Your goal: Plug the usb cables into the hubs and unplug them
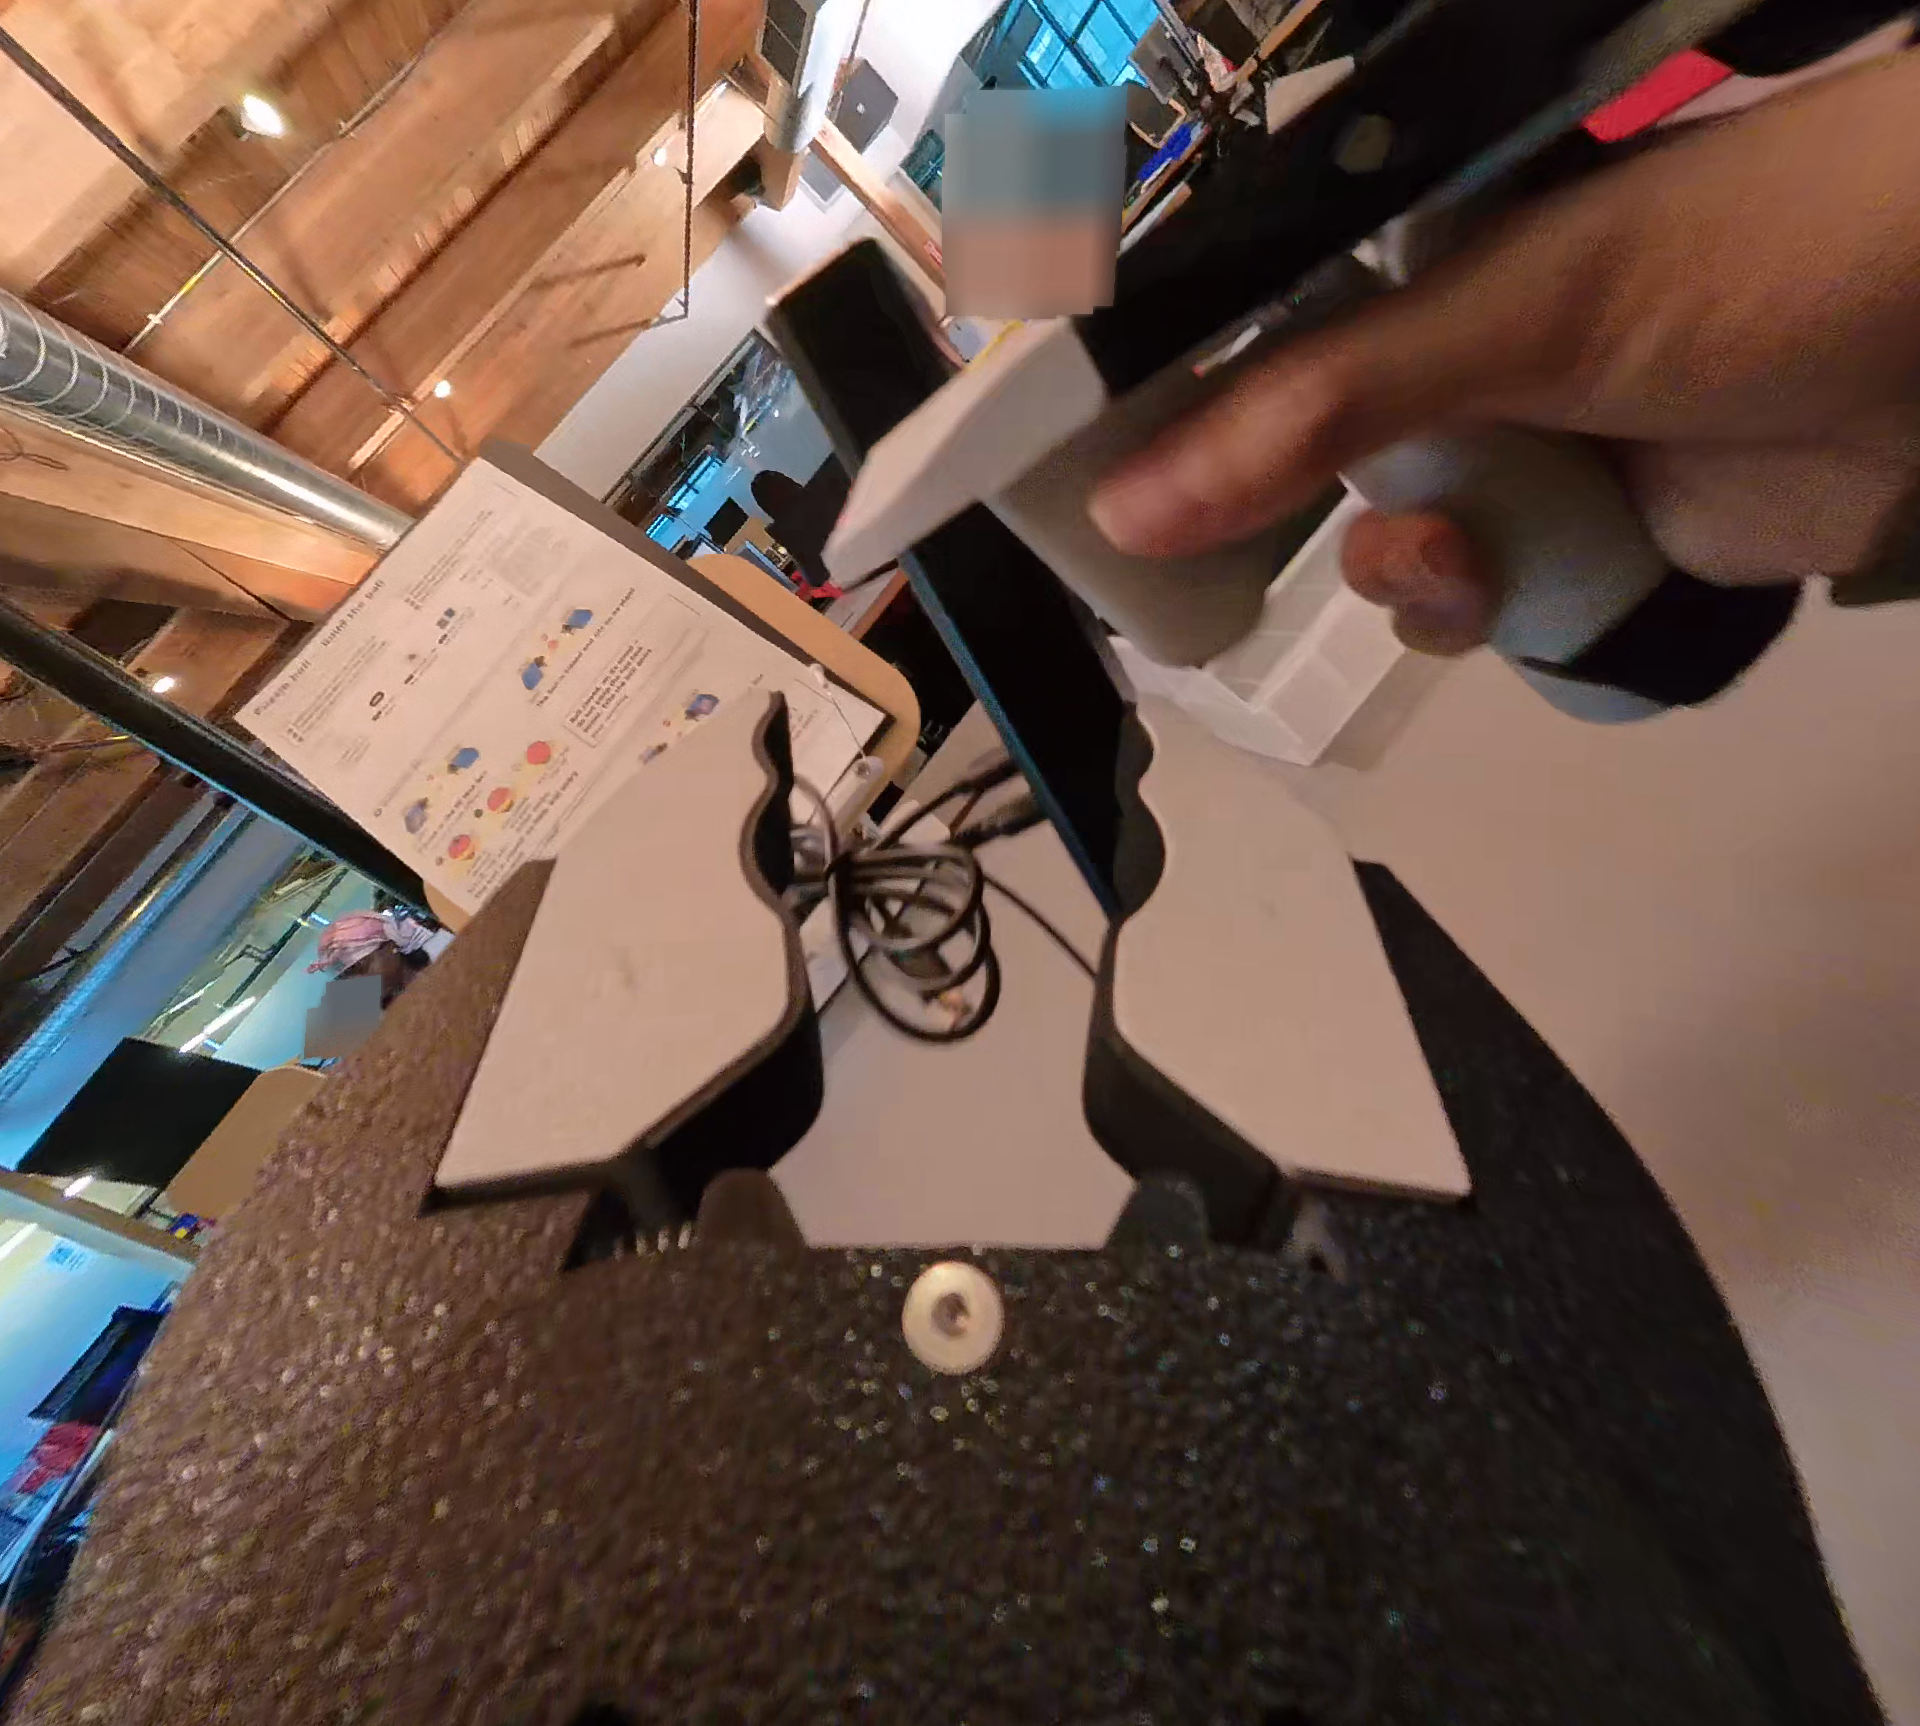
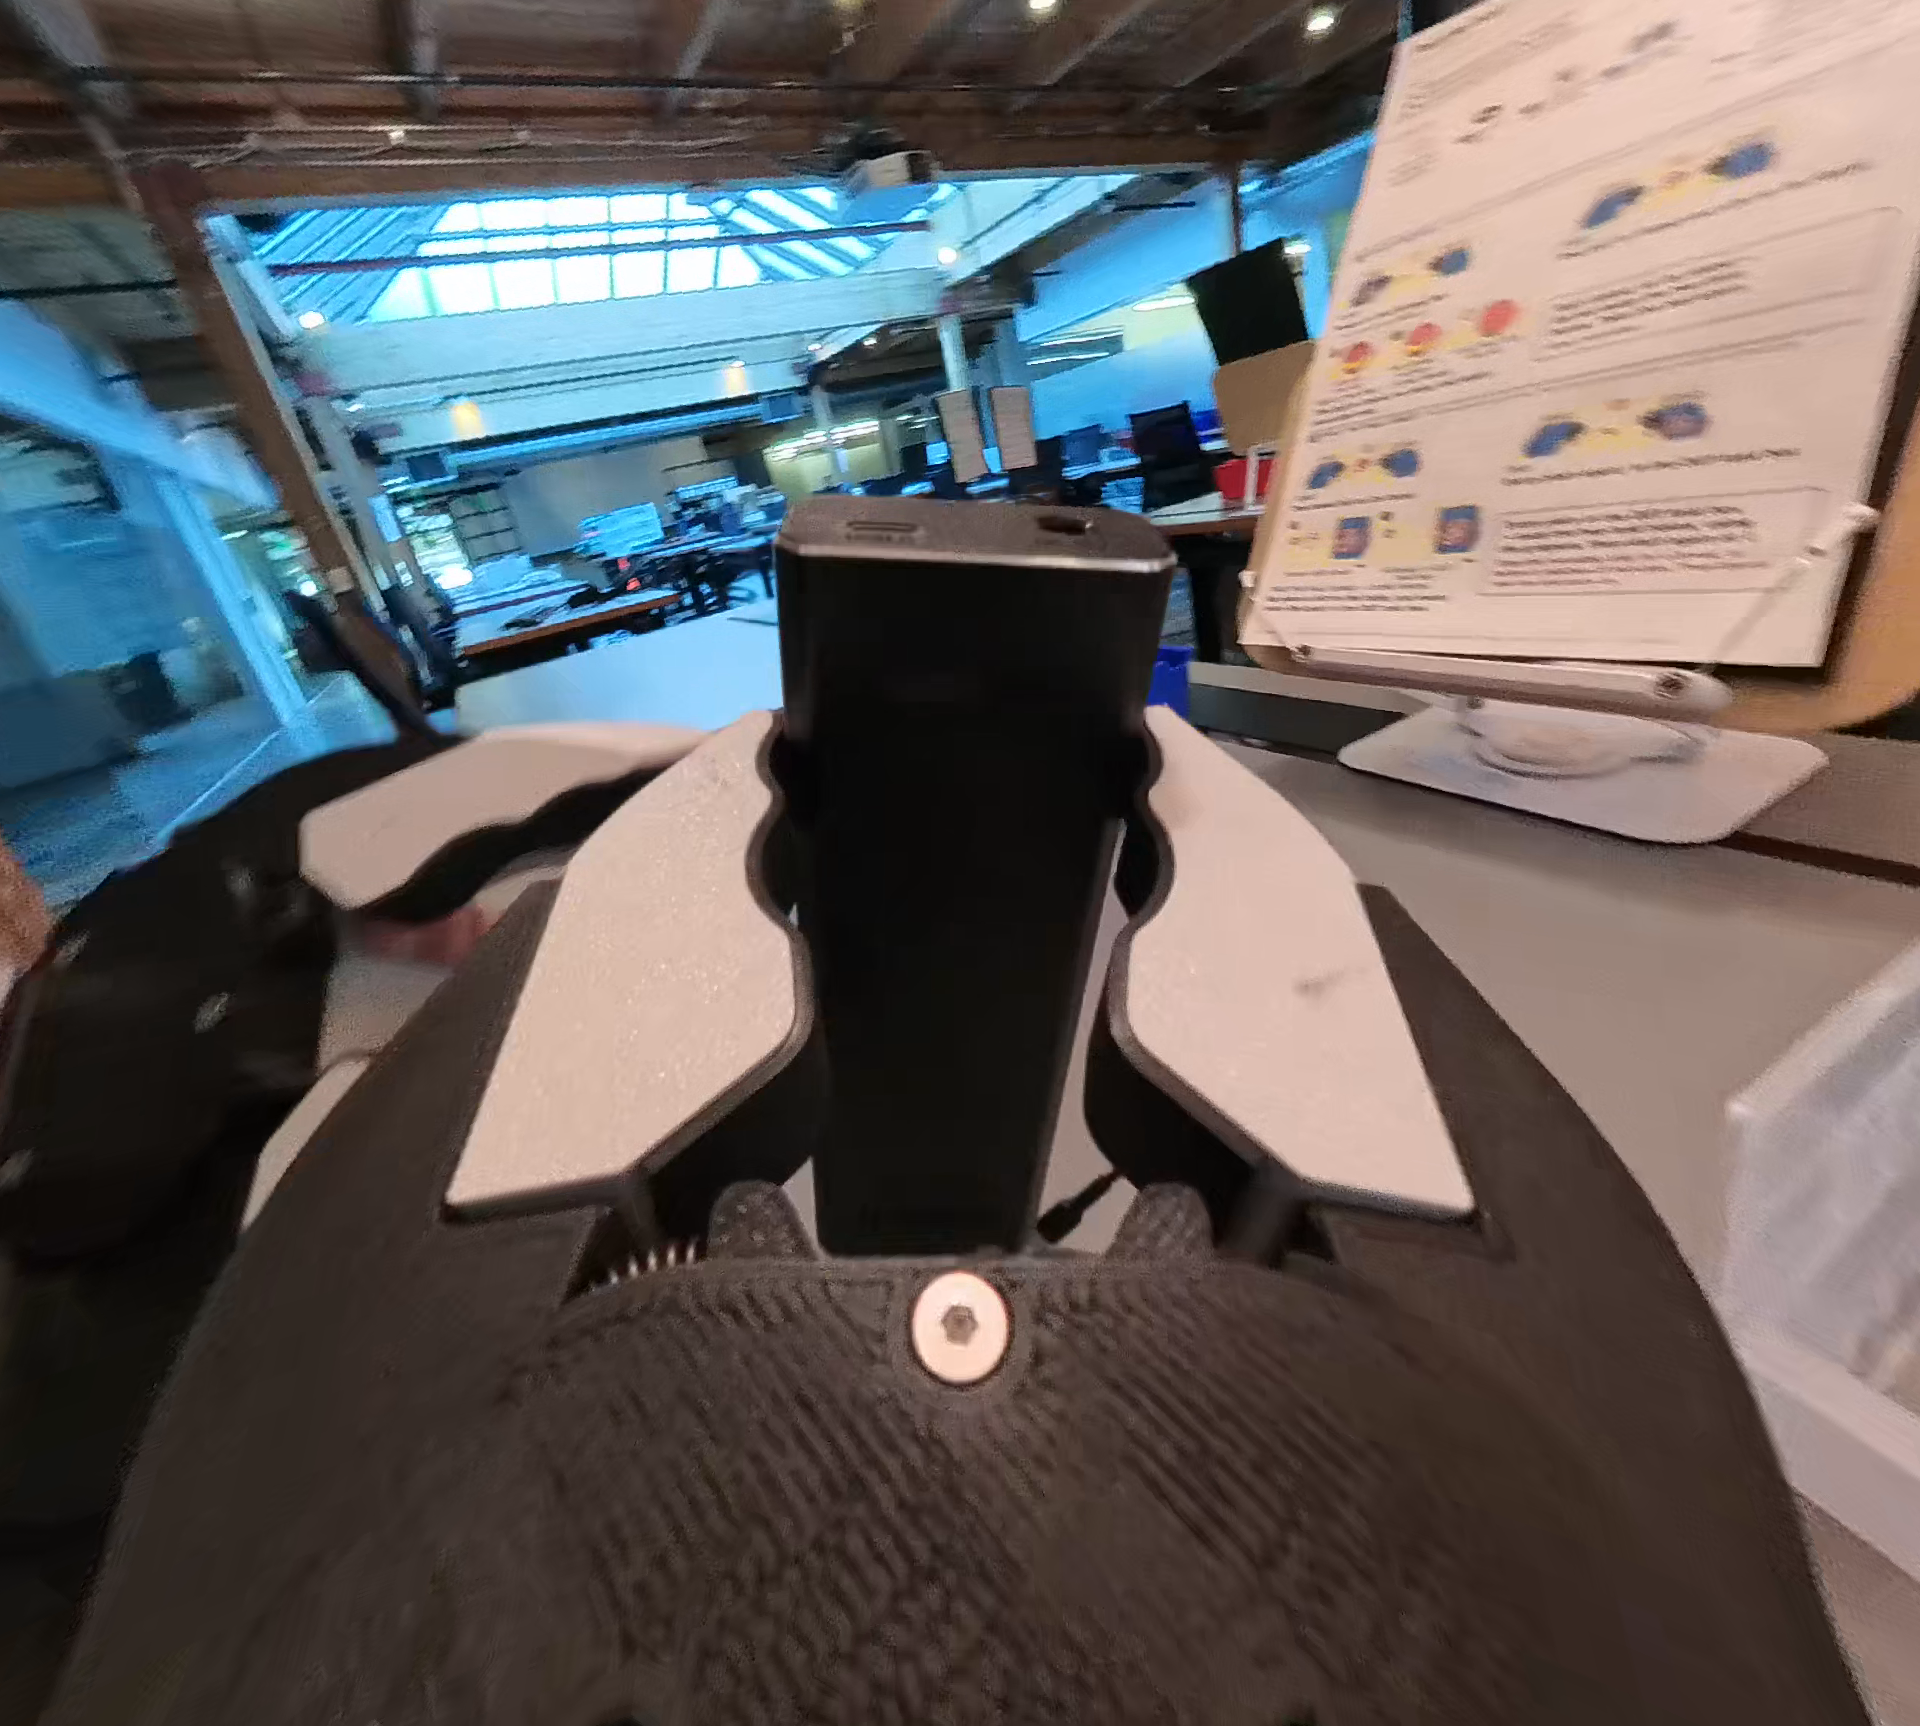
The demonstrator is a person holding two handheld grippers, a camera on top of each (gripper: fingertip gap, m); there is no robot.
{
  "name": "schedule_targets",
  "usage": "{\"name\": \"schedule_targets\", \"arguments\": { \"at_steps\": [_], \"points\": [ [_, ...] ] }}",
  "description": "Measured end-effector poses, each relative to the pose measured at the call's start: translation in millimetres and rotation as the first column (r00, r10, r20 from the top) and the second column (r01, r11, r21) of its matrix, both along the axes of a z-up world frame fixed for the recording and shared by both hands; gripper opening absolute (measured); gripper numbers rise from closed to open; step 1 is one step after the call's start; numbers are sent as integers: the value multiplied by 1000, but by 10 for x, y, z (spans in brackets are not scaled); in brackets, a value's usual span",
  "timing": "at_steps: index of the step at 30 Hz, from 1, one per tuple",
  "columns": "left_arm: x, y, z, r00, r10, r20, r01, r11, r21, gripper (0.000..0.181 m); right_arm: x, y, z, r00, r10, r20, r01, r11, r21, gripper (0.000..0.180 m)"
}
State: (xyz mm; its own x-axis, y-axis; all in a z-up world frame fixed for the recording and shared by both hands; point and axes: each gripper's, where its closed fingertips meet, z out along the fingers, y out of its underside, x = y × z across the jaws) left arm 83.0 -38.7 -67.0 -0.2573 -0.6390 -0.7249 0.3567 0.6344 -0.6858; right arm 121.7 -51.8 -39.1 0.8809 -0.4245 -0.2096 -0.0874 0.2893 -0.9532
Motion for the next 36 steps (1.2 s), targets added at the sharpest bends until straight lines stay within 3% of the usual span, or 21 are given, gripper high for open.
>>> {"name": "schedule_targets", "arguments": {
  "at_steps": [3,8,12,16,18,23,26,28,31,35,36],
  "points": [
    [-56,-10,-298,998,55,-42,-55,998,18,61,136,-74,-77,995,-66,-70,68,997,28,61],
    [-59,-123,-829,971,79,-224,-82,997,-3,60,121,-20,-122,990,2,-141,9,997,75,61],
    [-45,-168,-1036,888,-54,-456,-84,957,-278,62,32,39,-66,993,32,-112,-25,997,67,61],
    [87,-104,-925,874,-115,-472,-85,920,-382,60,17,81,-57,991,13,-133,0,995,96,61],
    [108,-141,-888,876,-132,-464,-62,923,-380,34,11,104,-56,992,2,-129,11,995,100,61],
    [188,-38,-810,883,-170,-437,-23,915,-402,29,4,54,-33,996,2,-93,1,999,35,62],
    [139,-77,-714,837,-324,-441,77,868,-490,29,-12,10,-24,999,36,-13,-37,999,-30,72],
    [57,-137,-659,721,-511,-468,162,781,-603,29,7,-66,-24,998,65,16,-64,997,-49,93],
    [-143,-150,-578,435,-771,-465,281,607,-743,29,-79,-228,77,981,192,38,-194,981,26,98],
    [-438,-54,-542,107,-892,-440,439,440,-784,29,-355,-386,153,911,379,159,-391,919,50,94],
    [-481,-42,-555,54,-895,-442,458,415,-786,29,-432,-395,139,889,408,209,-423,906,29,92]
  ]
}}
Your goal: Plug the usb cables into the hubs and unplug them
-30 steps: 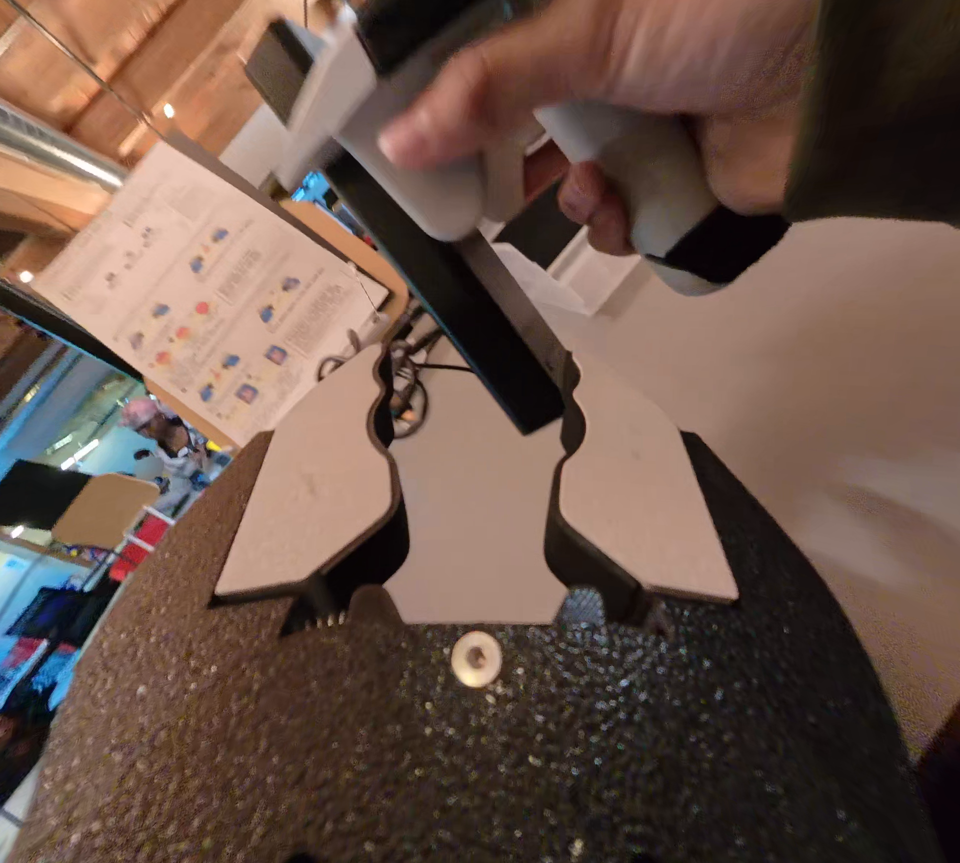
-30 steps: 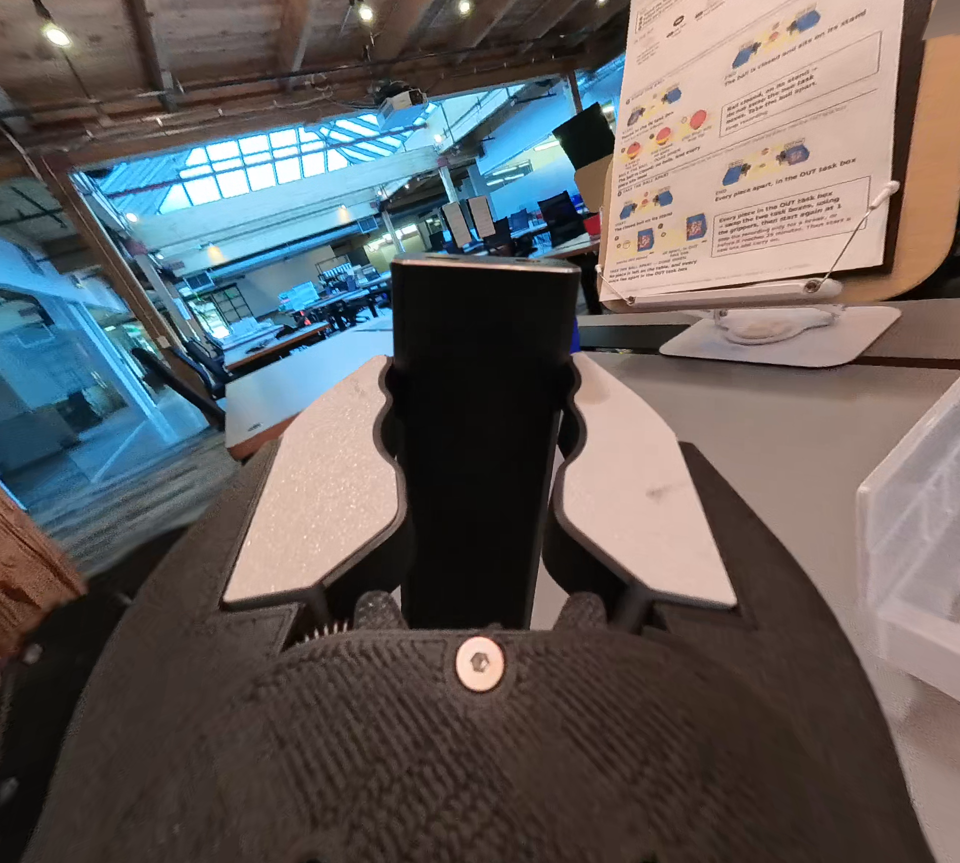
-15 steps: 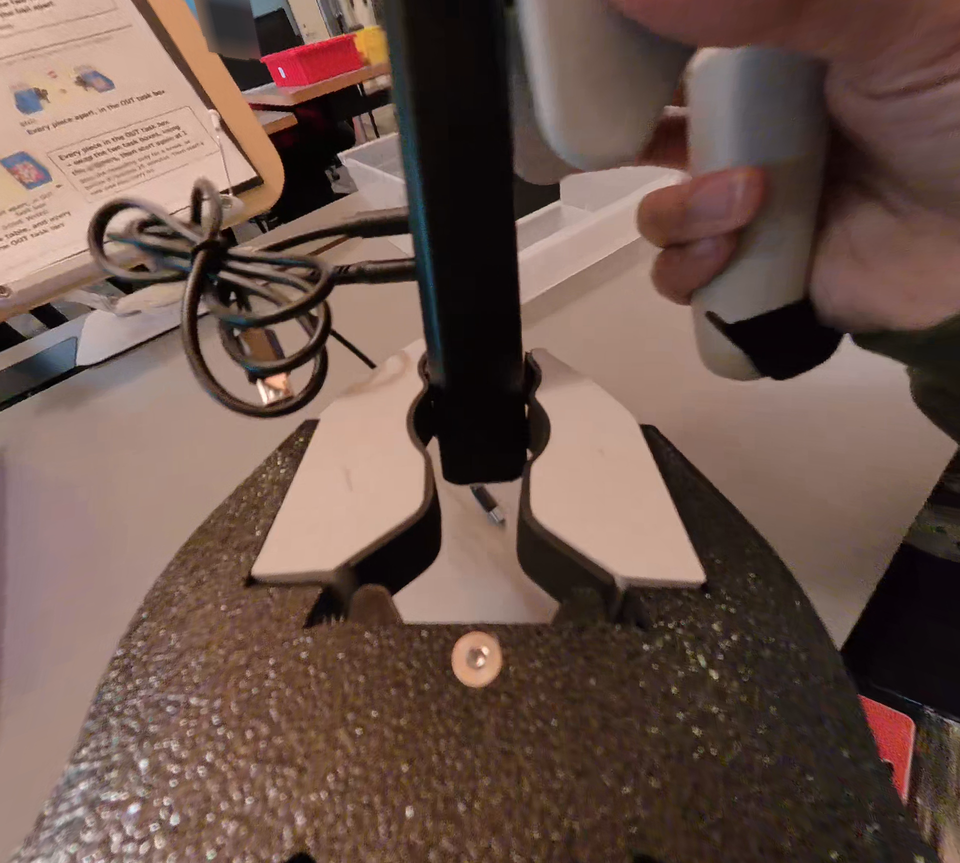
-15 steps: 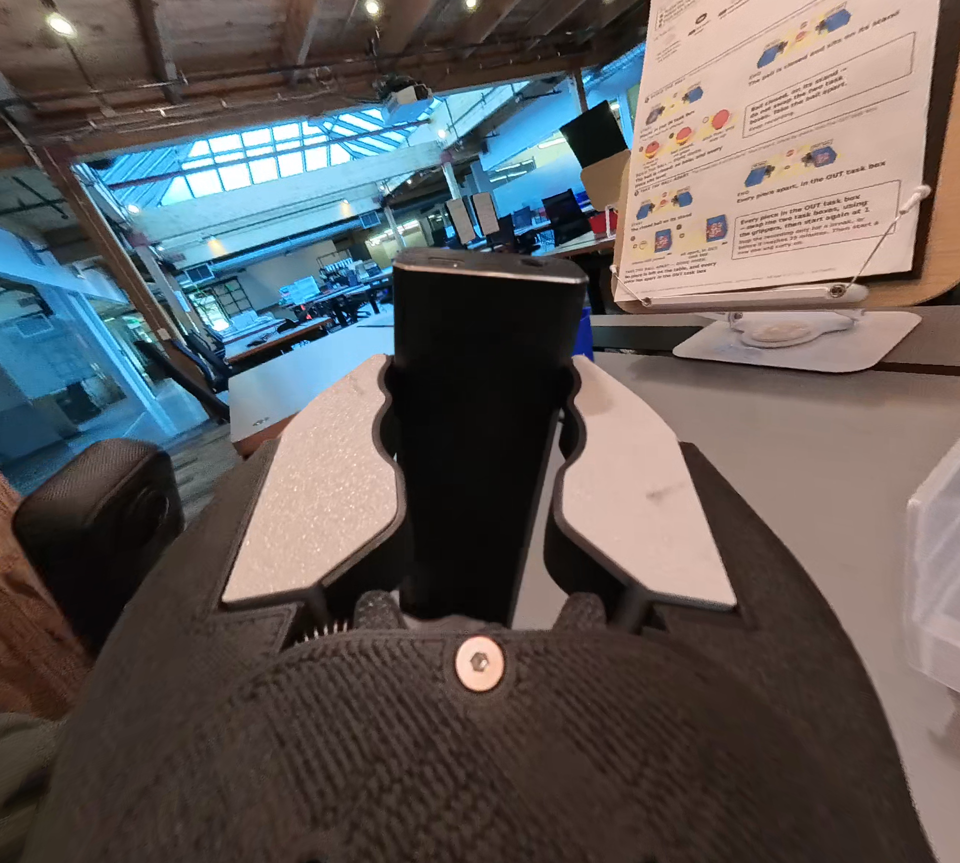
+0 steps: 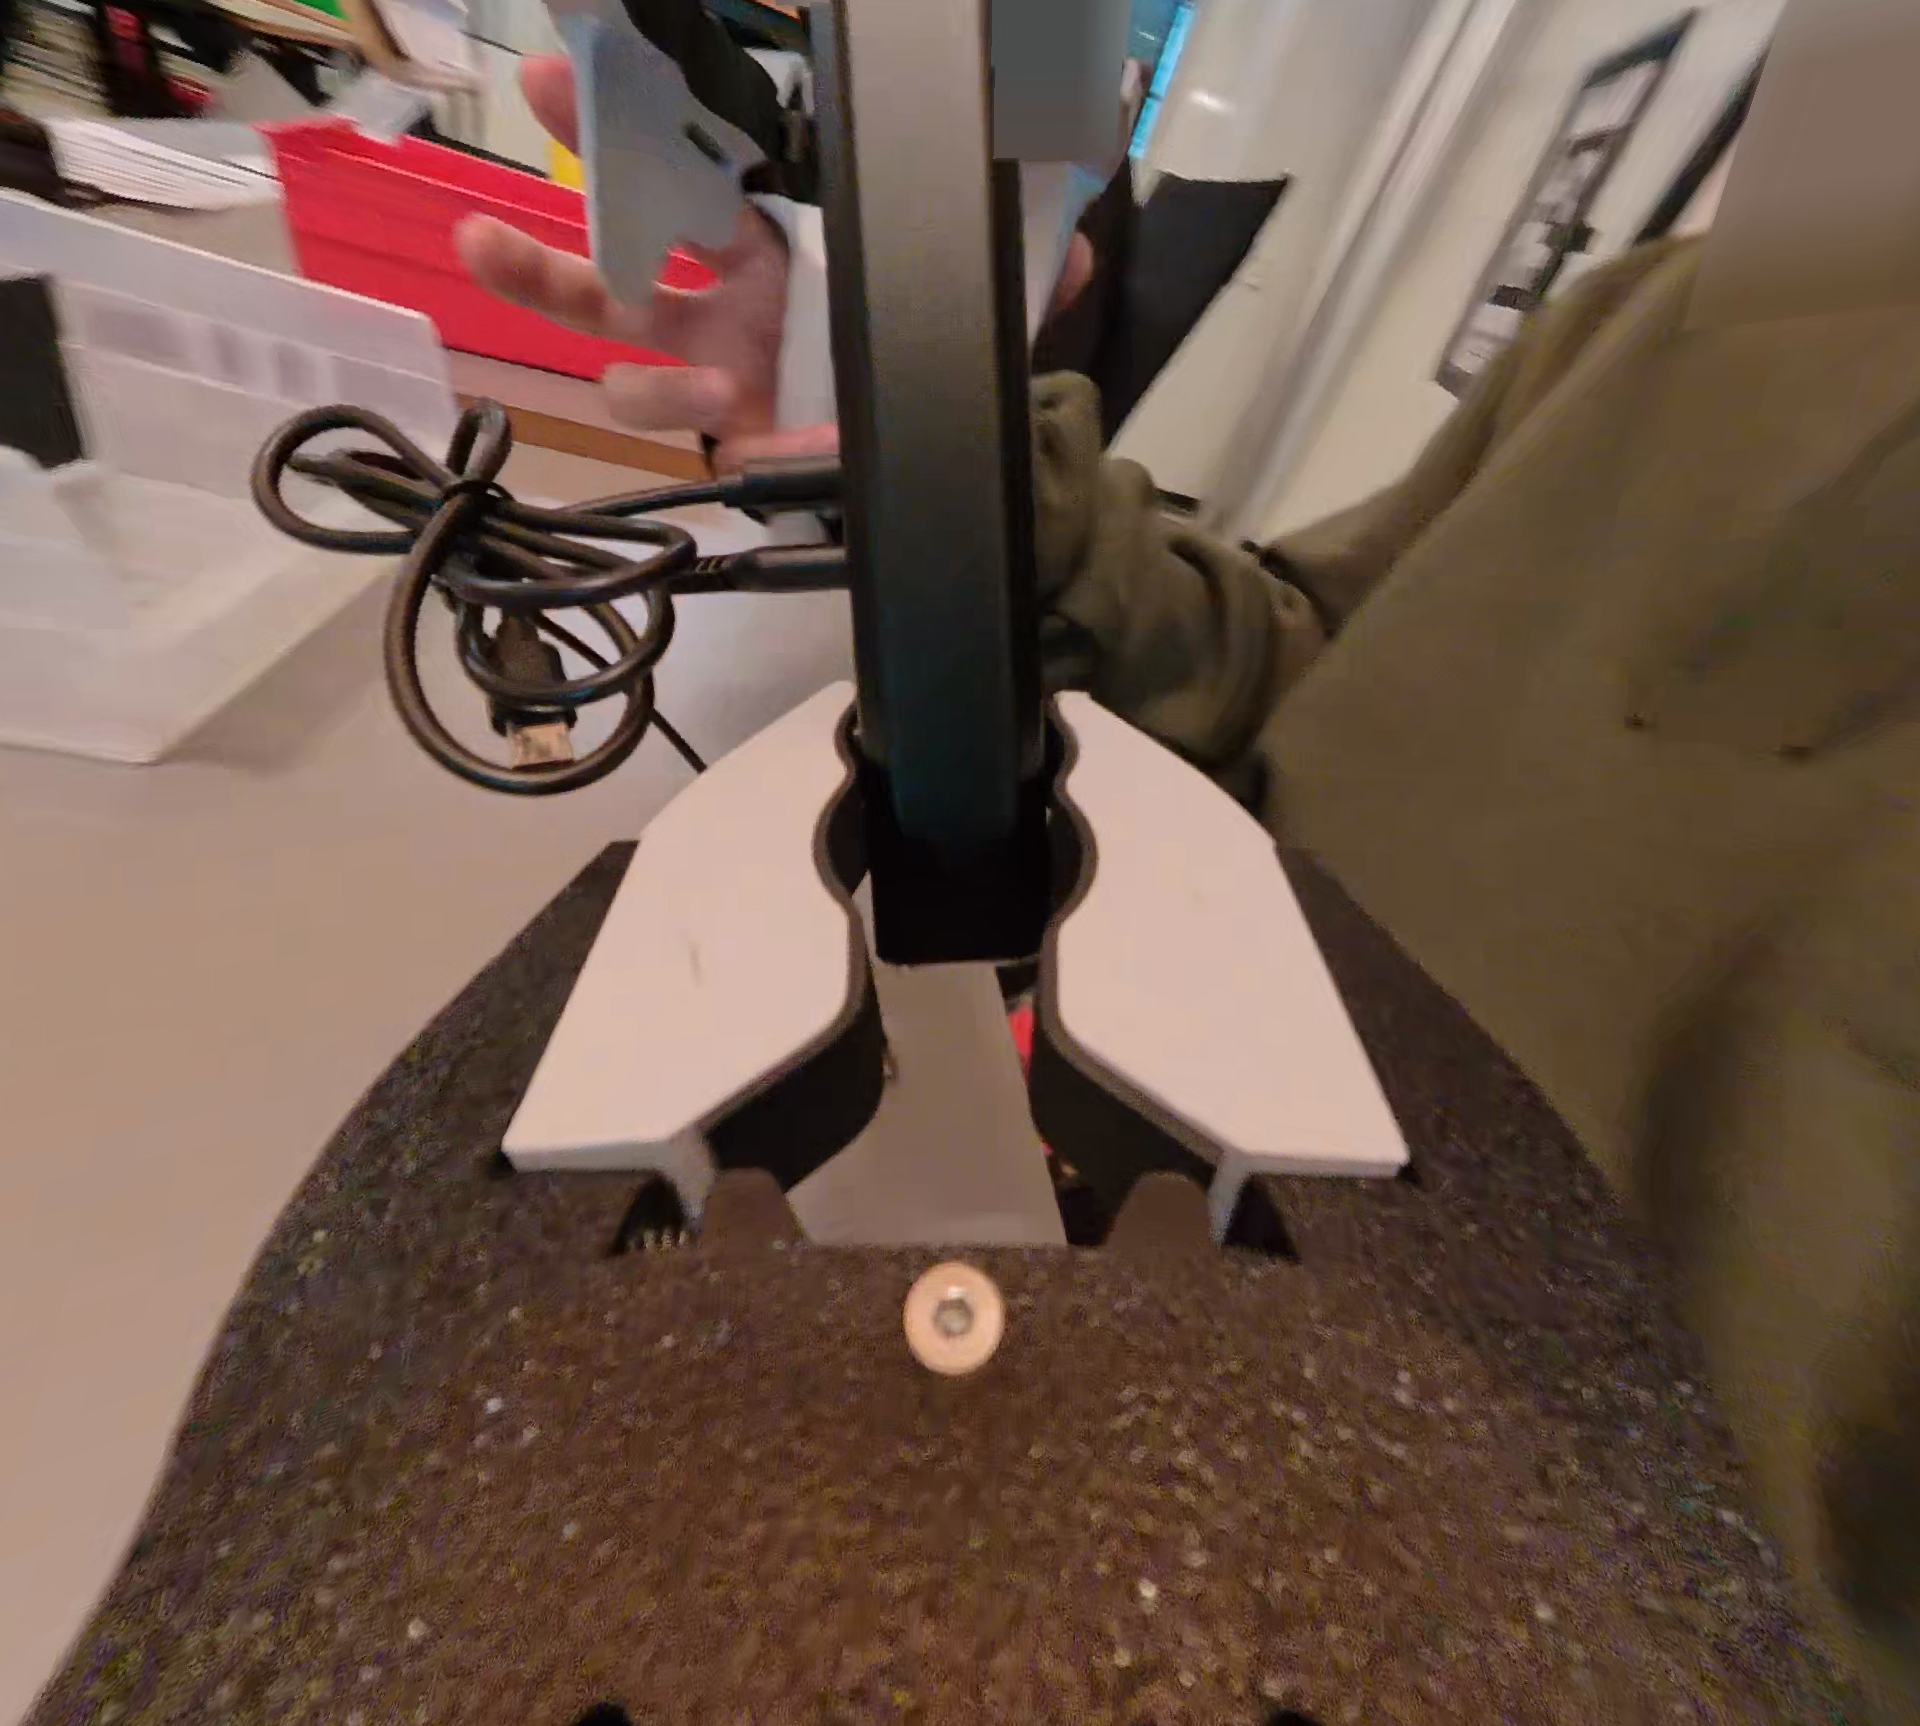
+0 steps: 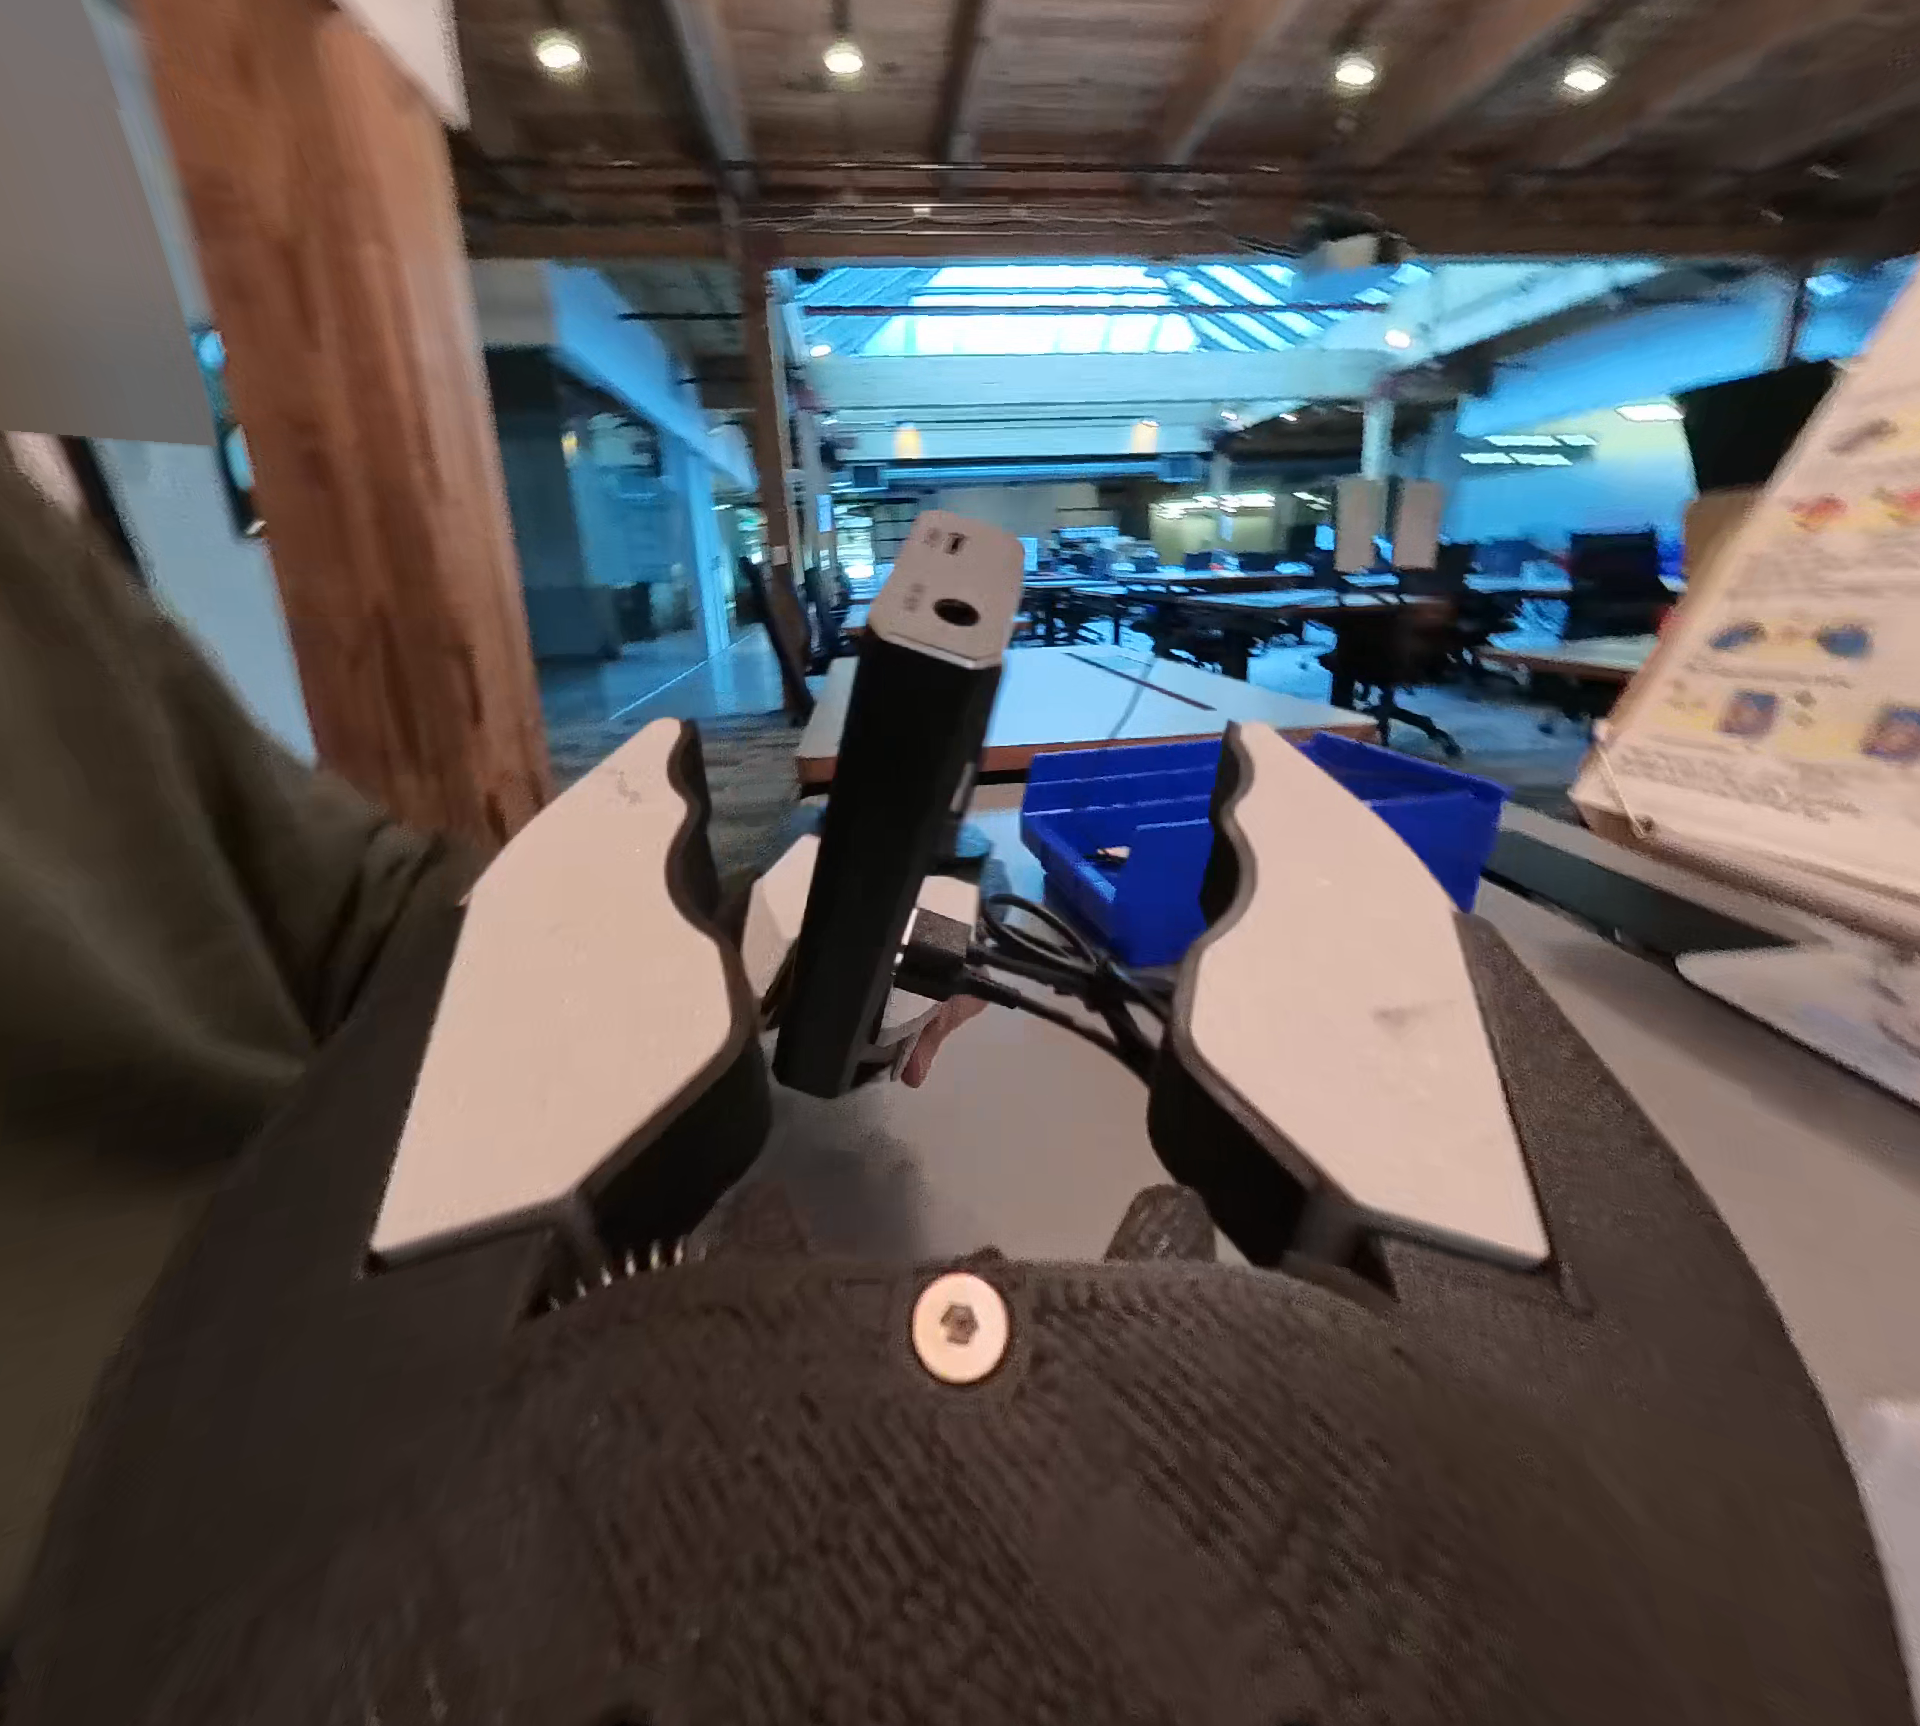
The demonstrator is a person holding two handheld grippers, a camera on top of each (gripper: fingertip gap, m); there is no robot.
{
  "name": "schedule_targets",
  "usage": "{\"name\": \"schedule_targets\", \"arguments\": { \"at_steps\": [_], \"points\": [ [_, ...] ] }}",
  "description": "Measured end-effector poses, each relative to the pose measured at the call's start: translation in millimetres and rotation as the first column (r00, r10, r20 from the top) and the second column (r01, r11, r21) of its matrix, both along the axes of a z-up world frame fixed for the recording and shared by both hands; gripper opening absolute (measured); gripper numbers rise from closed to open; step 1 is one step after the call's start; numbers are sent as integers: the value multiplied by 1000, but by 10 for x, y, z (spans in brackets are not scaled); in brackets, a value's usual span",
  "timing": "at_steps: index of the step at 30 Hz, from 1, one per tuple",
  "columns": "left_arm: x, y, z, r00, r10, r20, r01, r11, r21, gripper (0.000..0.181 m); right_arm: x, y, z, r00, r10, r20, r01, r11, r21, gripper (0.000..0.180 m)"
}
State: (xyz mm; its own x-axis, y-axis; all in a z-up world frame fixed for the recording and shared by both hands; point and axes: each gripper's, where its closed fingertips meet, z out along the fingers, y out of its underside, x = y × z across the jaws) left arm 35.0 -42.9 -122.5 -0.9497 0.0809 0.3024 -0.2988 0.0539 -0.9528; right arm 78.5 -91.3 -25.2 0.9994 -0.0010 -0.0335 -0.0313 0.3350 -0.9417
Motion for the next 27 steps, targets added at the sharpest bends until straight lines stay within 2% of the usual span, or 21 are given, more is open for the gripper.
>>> {"name": "schedule_targets", "arguments": {
  "at_steps": [3,5,7,8,10,14,16,19,22,25,27],
  "points": [
    [-117,16,-103,986,-160,-48,162,986,30,30,-254,23,-27,984,99,147,-99,995,-8,89],
    [-189,23,-184,962,-259,-89,263,964,45,29,-380,100,-118,965,164,206,-150,985,-81,93],
    [-264,28,-239,928,-351,-121,359,932,43,30,-411,182,-165,945,161,285,-133,984,-115,85],
    [-291,26,-256,913,-387,-130,395,918,42,29,-464,214,-205,931,207,301,-170,975,-144,80],
    [-333,18,-267,879,-447,-164,459,888,39,29,-562,269,-293,894,307,326,-251,947,-203,69],
    [-236,18,-196,880,-454,-138,457,889,-9,29,-580,284,-224,866,281,414,-234,959,-161,68],
    [-124,38,-124,906,-406,-117,403,914,-54,29,-507,293,-229,867,230,442,-162,969,-186,66],
    [137,54,35,971,-232,-55,223,965,-140,34,-353,300,-156,895,130,426,-61,983,-172,64],
    [330,38,64,995,6,101,1,998,-70,49,-283,324,-83,911,88,404,-14,983,-182,64],
    [522,36,34,907,246,341,-277,960,45,73,-136,431,-138,912,25,409,96,957,-274,64],
    [516,-23,-20,816,305,490,-392,916,82,80,-33,513,-166,923,-8,385,146,932,-332,64]
  ]
}}
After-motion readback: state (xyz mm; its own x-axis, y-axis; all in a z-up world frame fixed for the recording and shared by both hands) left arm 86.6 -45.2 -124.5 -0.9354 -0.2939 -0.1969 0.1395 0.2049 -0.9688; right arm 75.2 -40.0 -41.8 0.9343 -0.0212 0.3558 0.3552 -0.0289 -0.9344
